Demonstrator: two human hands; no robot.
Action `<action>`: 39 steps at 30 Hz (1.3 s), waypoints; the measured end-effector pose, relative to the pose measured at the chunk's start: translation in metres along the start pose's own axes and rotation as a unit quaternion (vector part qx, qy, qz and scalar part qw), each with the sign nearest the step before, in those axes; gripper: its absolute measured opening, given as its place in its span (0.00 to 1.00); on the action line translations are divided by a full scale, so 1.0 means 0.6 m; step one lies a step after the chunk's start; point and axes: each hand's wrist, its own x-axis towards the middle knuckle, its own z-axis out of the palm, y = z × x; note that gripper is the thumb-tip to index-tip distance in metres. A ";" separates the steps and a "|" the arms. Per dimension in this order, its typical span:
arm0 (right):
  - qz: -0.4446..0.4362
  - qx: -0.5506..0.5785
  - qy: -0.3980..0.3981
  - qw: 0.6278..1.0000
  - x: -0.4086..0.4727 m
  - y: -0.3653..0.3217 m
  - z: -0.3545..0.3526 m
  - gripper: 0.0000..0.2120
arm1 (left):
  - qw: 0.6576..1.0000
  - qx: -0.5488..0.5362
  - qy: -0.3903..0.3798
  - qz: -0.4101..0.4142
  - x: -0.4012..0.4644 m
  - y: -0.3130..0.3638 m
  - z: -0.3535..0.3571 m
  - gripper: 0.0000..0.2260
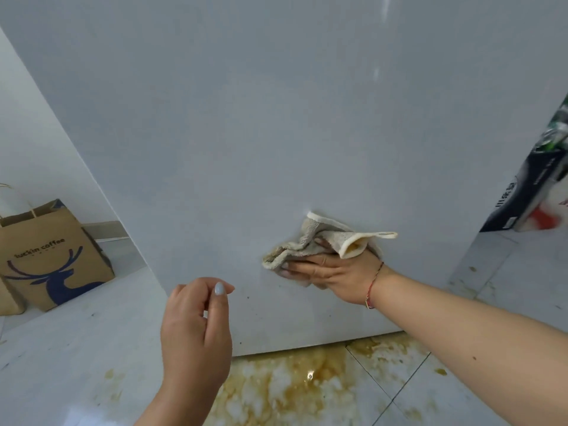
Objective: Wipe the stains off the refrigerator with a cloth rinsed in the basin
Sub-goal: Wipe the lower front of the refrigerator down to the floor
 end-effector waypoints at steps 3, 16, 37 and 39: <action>0.083 -0.111 0.069 0.988 -0.072 0.031 -0.006 0.27 | 0.999 -0.002 -0.044 0.008 -0.013 0.015 0.035 0.12; 0.751 0.108 0.140 0.636 -0.172 0.054 -0.001 0.31 | 0.995 0.007 -0.098 -0.008 -0.036 0.011 0.068 0.10; 0.822 0.422 0.200 0.325 0.256 -0.190 -0.096 0.32 | 0.996 0.054 -0.020 -0.062 -0.034 -0.009 -0.073 0.12; 0.806 0.466 0.203 0.303 0.299 -0.213 -0.114 0.32 | 0.996 0.063 -0.001 -0.069 -0.037 -0.016 -0.096 0.12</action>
